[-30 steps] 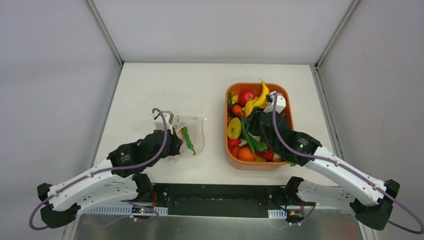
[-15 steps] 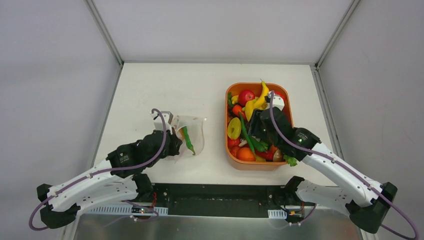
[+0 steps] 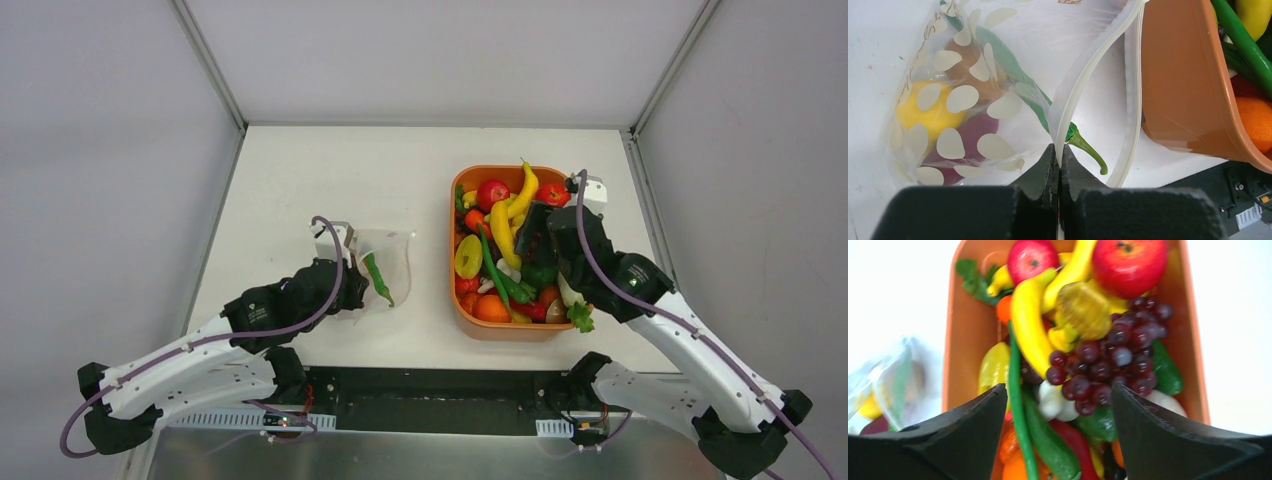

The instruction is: Place the food in the zip-top bag and seal the zipper

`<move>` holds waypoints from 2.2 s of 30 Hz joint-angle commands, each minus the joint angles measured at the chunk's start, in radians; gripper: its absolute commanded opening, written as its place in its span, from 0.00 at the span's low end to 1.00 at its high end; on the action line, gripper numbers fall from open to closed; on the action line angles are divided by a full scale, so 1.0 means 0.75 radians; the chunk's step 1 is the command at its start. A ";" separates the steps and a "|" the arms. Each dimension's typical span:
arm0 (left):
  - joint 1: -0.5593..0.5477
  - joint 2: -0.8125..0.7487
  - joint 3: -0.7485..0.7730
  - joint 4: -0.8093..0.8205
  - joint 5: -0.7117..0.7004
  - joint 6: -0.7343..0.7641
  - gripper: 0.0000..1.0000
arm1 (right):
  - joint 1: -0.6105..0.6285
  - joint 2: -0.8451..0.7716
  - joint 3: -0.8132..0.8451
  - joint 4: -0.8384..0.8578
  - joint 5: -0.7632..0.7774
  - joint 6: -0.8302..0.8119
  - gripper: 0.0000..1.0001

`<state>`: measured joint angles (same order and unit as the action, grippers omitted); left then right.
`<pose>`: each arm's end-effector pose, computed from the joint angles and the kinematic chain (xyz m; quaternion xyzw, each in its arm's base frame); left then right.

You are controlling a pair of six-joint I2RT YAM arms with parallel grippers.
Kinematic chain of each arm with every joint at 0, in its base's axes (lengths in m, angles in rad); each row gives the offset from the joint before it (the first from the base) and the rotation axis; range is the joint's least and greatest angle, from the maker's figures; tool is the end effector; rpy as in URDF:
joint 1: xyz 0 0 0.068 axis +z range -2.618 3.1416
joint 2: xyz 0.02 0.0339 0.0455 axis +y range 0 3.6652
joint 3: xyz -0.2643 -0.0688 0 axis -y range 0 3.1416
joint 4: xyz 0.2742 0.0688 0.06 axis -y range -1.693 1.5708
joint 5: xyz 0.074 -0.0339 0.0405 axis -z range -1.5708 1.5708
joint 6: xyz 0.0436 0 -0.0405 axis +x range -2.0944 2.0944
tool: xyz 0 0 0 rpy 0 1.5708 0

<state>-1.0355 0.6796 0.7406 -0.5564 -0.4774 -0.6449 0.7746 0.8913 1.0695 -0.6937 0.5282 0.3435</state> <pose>0.1109 -0.1477 0.3026 0.0432 0.8422 -0.2351 0.4833 0.1657 0.1314 0.3717 -0.0500 0.8428 0.0666 0.5317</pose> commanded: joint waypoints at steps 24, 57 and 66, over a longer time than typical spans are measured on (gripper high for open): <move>-0.016 0.076 0.017 0.079 0.057 0.029 0.00 | -0.452 0.040 -0.214 0.227 -0.330 -0.007 0.14; -0.017 0.059 -0.032 0.077 0.082 -0.027 0.00 | -0.451 0.166 -0.222 0.174 -0.283 0.022 0.46; -0.016 0.067 -0.034 0.093 0.078 -0.018 0.00 | -0.452 -0.103 -0.187 0.200 -0.273 0.020 0.03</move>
<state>-1.0355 0.7303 0.7200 -0.5125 -0.4229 -0.6456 0.4362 0.8757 0.8967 -0.5632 0.3187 0.3565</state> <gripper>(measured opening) 0.008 0.133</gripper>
